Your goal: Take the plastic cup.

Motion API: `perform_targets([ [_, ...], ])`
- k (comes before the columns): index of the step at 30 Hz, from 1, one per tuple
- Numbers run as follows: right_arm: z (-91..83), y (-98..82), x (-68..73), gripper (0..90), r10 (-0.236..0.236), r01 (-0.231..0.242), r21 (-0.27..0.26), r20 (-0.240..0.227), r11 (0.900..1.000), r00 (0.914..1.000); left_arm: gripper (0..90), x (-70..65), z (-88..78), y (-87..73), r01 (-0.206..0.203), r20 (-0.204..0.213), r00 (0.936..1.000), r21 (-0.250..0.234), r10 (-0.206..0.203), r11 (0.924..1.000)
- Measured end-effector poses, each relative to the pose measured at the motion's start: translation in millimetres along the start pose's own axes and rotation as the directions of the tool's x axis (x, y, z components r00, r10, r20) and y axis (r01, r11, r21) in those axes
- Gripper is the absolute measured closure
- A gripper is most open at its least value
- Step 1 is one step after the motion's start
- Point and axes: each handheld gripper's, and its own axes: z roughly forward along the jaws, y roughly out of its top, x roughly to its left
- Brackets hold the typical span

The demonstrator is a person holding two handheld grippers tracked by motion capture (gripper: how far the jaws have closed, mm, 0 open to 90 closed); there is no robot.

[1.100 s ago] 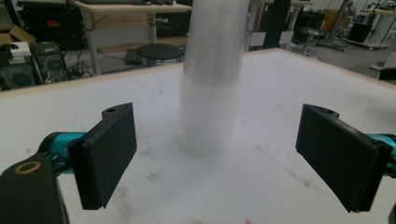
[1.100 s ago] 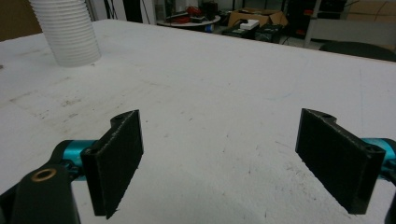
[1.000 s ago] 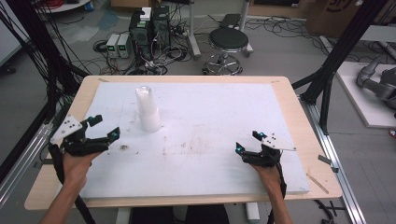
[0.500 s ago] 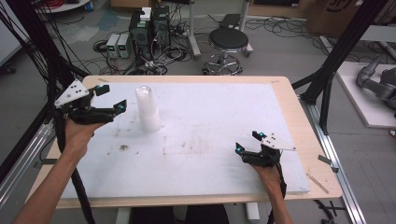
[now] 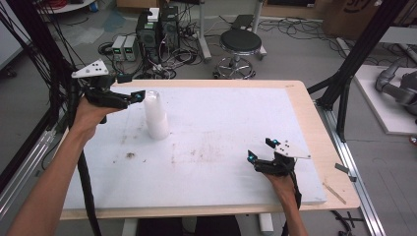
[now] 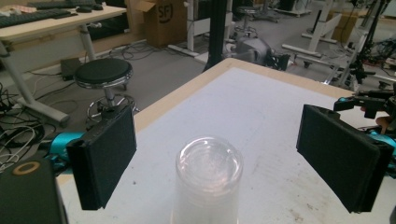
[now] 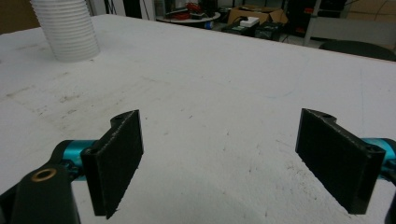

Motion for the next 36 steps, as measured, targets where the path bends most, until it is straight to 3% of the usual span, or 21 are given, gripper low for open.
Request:
perform_targets([
  [4,0.0,0.0,-0.7,15.1,0.006,-0.006,0.001,0.001,1.000,1.0000,12.1,5.9,10.3,-1.0,-0.002,0.010,1.0000,0.046,0.001,0.9989],
  [8,0.0,0.1,-0.2,15.1,0.004,-0.004,0.003,-0.001,1.000,1.0000,12.1,5.4,23.2,-1.5,-0.031,0.005,0.9995,0.138,0.031,0.9900],
  [11,0.0,0.1,-0.1,15.1,0.003,-0.003,0.004,0.000,1.000,1.0000,12.1,2.4,34.9,-2.3,-0.063,0.026,0.9979,0.228,0.059,0.9716],
  [15,0.0,0.0,-0.1,15.0,0.004,-0.004,0.001,-0.001,1.000,1.0000,12.1,3.4,46.0,-8.5,-0.066,0.021,0.9978,0.308,0.062,0.9490],
  [20,0.2,0.1,0.0,15.1,0.003,-0.003,0.007,0.001,1.000,1.0000,12.3,4.1,53.6,-11.0,-0.057,0.013,0.9984,0.332,0.056,0.9416],
  [24,0.8,0.3,0.0,15.1,-0.001,0.001,0.009,0.004,1.000,1.0000,13.1,3.7,59.2,-14.3,-0.057,0.013,0.9984,0.374,0.056,0.9257],
  [29,0.7,0.2,0.1,15.1,0.008,-0.008,0.007,0.003,1.000,1.0000,15.5,2.3,64.5,-15.1,-0.046,0.018,0.9989,0.387,0.043,0.9209],
  [33,0.2,0.2,0.0,15.0,0.008,-0.008,0.007,0.007,1.000,0.9999,16.4,2.9,69.8,-18.3,-0.041,0.012,0.9991,0.420,0.040,0.9065],
  [36,0.6,0.2,0.2,15.1,0.004,-0.004,0.004,0.007,1.000,1.0000,17.6,3.1,71.5,-20.7,-0.021,0.006,0.9998,0.411,0.020,0.9114],
])
